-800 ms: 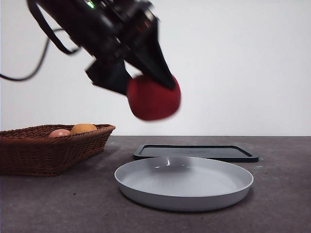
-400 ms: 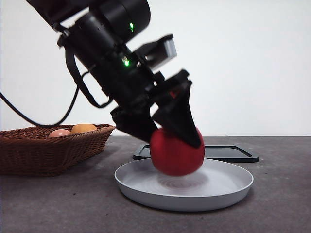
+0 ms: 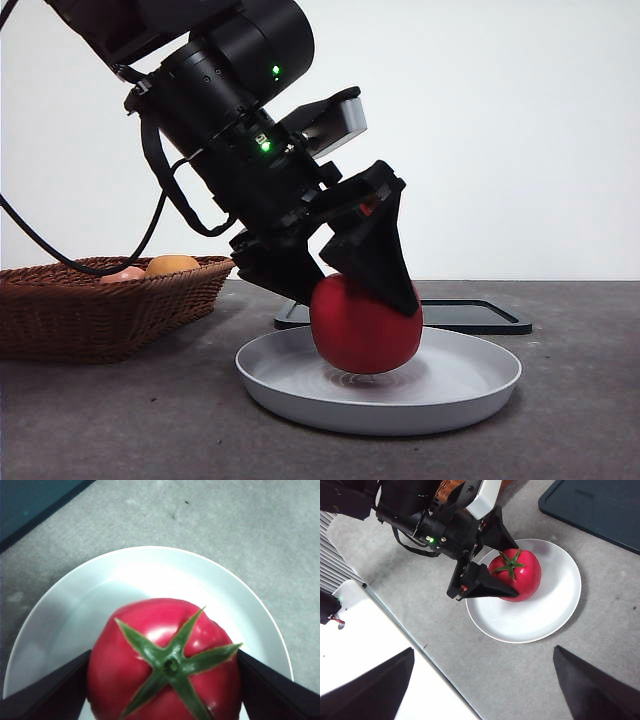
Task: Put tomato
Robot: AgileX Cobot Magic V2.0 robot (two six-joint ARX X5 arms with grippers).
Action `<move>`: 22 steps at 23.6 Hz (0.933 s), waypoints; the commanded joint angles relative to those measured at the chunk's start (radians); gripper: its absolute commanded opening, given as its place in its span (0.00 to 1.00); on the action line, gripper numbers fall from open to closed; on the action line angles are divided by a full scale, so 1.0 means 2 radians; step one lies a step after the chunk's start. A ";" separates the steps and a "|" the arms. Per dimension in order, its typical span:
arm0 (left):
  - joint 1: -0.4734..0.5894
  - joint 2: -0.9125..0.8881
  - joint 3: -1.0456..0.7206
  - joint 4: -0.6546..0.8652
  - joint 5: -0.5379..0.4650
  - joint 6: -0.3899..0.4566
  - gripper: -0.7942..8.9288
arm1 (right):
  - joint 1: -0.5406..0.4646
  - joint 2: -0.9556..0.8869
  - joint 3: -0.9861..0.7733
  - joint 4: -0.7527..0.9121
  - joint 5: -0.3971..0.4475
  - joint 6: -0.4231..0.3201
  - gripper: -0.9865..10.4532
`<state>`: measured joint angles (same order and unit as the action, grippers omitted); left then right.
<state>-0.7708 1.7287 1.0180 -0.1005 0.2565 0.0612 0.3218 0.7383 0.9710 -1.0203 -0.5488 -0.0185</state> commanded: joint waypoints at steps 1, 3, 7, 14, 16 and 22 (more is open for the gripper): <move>-0.005 0.010 0.008 0.002 -0.002 0.000 0.54 | 0.003 0.003 0.009 0.003 0.000 0.005 0.47; -0.005 0.010 0.008 0.000 -0.002 -0.001 0.54 | 0.003 0.003 0.009 0.003 0.000 0.005 0.47; -0.005 0.010 0.008 -0.006 -0.002 -0.001 0.63 | 0.003 0.003 0.009 0.003 0.000 0.005 0.47; -0.004 0.006 0.010 -0.006 -0.002 -0.005 0.63 | 0.003 0.003 0.009 0.003 0.000 0.005 0.47; -0.002 -0.004 0.010 -0.006 -0.002 -0.007 0.63 | 0.003 0.003 0.009 0.003 0.000 0.005 0.47; 0.030 -0.074 0.010 -0.021 -0.002 -0.011 0.63 | 0.003 0.003 0.009 0.003 0.000 0.005 0.47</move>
<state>-0.7040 1.5742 1.0180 -0.1482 0.2562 0.0463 0.3218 0.7383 0.9710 -1.0203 -0.5488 -0.0185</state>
